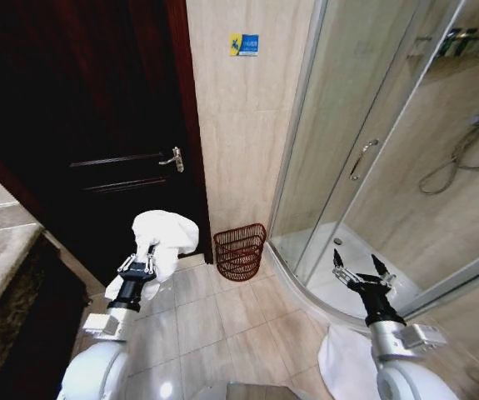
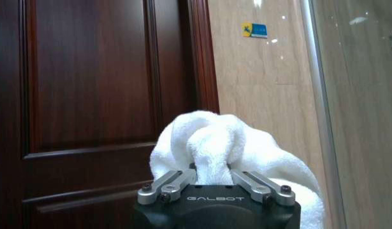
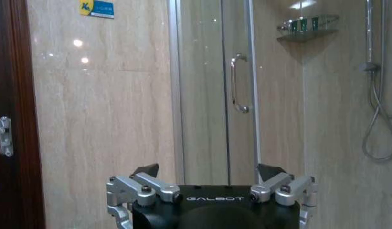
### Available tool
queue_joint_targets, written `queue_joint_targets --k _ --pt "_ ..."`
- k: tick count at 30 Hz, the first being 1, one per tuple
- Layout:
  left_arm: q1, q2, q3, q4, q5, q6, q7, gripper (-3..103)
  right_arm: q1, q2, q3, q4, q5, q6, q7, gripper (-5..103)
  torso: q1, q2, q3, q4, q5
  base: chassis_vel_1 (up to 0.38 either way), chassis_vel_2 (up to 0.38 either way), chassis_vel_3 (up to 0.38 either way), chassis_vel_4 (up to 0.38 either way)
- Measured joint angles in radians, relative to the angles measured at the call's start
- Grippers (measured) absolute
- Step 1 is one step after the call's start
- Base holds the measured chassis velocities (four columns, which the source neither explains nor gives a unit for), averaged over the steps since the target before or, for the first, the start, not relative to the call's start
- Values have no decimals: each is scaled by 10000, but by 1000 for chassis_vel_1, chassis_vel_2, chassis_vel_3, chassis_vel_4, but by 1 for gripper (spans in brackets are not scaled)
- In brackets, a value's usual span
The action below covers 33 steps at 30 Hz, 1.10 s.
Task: Discard the used towel into the hamper.
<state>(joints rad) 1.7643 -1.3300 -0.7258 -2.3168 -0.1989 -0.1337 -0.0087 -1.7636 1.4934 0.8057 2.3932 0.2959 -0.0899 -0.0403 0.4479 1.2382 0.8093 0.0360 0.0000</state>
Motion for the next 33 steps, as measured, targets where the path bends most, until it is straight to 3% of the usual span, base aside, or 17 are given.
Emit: queue_joint_targets --k 33 --pt "79 -153 -67 372 -62 -429 92 10 -44 4 -14 -3 32 -50 171 100 -834 -1854 -1017 1 0 0 0 0 0"
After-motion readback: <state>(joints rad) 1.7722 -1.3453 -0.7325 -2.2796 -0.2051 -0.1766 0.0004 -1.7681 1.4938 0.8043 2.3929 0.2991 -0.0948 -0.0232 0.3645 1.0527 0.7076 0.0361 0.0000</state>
